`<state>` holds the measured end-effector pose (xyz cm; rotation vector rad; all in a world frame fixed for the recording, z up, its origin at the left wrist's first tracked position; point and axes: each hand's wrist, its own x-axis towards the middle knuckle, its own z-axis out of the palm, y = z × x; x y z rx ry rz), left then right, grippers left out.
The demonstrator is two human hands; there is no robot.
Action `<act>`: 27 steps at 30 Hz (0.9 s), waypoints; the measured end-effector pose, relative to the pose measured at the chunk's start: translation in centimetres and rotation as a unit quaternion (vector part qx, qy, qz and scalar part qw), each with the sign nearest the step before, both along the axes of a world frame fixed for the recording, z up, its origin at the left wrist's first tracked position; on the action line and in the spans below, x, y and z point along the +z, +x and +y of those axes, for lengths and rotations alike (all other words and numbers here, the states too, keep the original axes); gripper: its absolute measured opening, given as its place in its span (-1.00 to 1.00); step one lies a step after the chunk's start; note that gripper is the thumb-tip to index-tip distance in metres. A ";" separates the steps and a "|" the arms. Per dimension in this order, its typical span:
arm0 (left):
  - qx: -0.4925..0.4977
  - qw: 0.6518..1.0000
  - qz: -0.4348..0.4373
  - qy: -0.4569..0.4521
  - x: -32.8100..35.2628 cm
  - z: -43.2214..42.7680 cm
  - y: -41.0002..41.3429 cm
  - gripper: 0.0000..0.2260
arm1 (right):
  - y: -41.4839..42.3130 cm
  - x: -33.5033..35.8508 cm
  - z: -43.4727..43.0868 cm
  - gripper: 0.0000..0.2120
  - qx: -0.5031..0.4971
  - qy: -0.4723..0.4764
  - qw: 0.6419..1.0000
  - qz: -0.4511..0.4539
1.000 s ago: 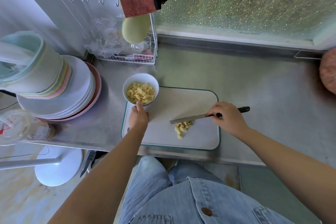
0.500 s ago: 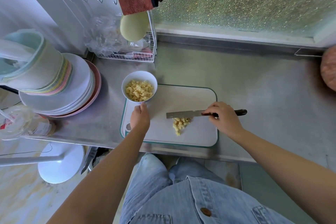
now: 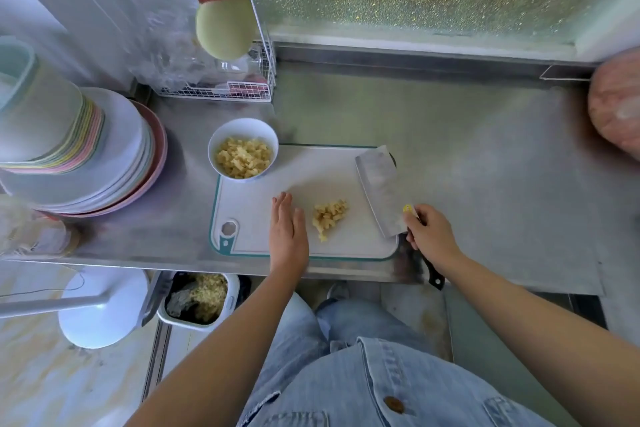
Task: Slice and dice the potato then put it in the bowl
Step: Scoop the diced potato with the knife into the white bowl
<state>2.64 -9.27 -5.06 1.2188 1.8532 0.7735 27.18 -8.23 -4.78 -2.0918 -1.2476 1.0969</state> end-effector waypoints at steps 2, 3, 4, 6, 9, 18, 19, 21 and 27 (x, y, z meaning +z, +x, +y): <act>-0.008 1.000 -0.018 0.016 -0.6 -0.8 0.9 -0.55 | -0.6 -0.4 -0.7 -0.68 0.018 -0.002 1.000 -0.012; -0.009 0.999 -0.026 0.026 -0.7 -1.2 1.4 -0.54 | -1.0 -0.5 -1.0 -0.68 0.030 0.001 0.999 -0.021; -0.010 0.999 -0.033 0.037 -1.0 -1.4 1.8 -0.54 | -1.4 -0.8 -1.3 -0.67 0.046 0.007 0.998 -0.034; -0.010 0.998 -0.045 0.048 -1.5 -1.4 2.7 -0.52 | -2.1 -1.2 -1.8 -0.65 0.069 0.014 0.996 -0.052; -0.003 0.996 -0.076 0.052 -1.9 -1.0 4.0 -0.48 | -3.1 -1.6 -2.5 -0.66 0.080 0.023 0.995 -0.048; 0.010 0.986 -0.142 0.081 -2.6 0.6 5.6 -0.44 | -7.3 -1.4 -3.3 -0.69 0.124 0.035 0.992 -0.017; 0.014 0.986 -0.147 0.078 -2.5 0.8 5.8 -0.45 | -7.7 -1.3 -3.3 -0.70 0.121 0.028 0.992 -0.008; 0.013 0.986 -0.149 0.078 -2.4 1.2 6.0 -0.44 | -8.0 -1.1 -3.3 -0.70 0.107 0.009 0.994 0.021; -0.014 0.983 -0.148 0.106 -1.5 2.6 6.4 -0.39 | -7.9 0.7 -2.3 -0.69 0.052 -0.040 0.988 0.138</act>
